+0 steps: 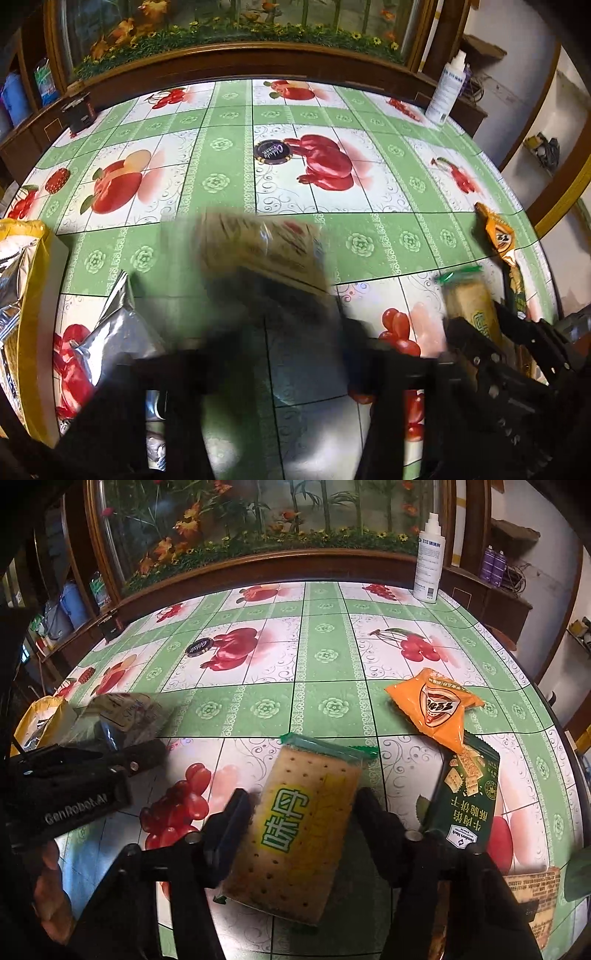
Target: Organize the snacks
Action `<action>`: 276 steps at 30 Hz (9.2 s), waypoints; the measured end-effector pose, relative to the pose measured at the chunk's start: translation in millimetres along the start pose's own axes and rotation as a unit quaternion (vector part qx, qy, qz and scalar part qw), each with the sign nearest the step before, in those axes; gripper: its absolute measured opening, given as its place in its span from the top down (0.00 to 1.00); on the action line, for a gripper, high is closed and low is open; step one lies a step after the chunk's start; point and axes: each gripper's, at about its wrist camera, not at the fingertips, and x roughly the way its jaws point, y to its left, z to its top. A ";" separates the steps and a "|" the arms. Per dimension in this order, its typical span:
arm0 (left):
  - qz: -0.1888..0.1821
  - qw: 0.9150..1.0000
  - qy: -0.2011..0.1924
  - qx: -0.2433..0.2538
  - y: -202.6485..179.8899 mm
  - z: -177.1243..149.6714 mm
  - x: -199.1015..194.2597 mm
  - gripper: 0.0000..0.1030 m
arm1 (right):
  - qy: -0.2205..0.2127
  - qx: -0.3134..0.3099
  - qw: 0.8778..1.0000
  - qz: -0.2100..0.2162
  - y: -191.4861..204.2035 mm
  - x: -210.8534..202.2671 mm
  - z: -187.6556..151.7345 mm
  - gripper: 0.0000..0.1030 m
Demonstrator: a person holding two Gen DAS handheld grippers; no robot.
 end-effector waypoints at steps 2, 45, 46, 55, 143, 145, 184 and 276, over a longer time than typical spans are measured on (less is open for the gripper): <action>-0.013 1.000 0.007 -0.006 6.2 -2.6 -0.3 1.00 | -0.002 0.006 1.000 0.007 -2.4 -1.6 0.0 0.53; 0.021 0.949 0.052 -0.311 53.2 96.1 60.6 0.20 | -0.010 0.021 0.996 0.086 -3.2 -5.9 -8.4 0.53; 0.033 0.952 0.060 -0.297 49.3 99.3 62.7 0.20 | -0.010 0.021 0.996 0.086 -3.5 -5.7 -8.5 0.53; 0.066 0.979 0.077 -0.178 34.8 91.5 60.7 0.59 | -0.009 0.027 0.996 0.090 -5.8 -6.6 -9.1 0.53; 0.193 0.964 -0.067 -0.170 196.7 -144.5 -141.6 0.30 | 0.046 -0.057 0.944 0.321 310.0 -5.1 11.5 0.23; 0.199 0.964 -0.074 -0.162 190.7 -146.1 -148.2 0.29 | 0.039 -0.045 0.943 0.328 297.9 -14.9 12.2 0.23; 0.090 0.989 -0.077 -0.087 60.1 -127.9 -167.9 0.30 | -0.056 0.121 0.978 0.158 -45.2 -134.0 -99.4 0.17; 0.053 0.994 0.098 -0.006 9.1 -11.2 -0.4 0.33 | 0.067 -0.238 0.952 0.179 -39.2 -93.9 -94.3 0.15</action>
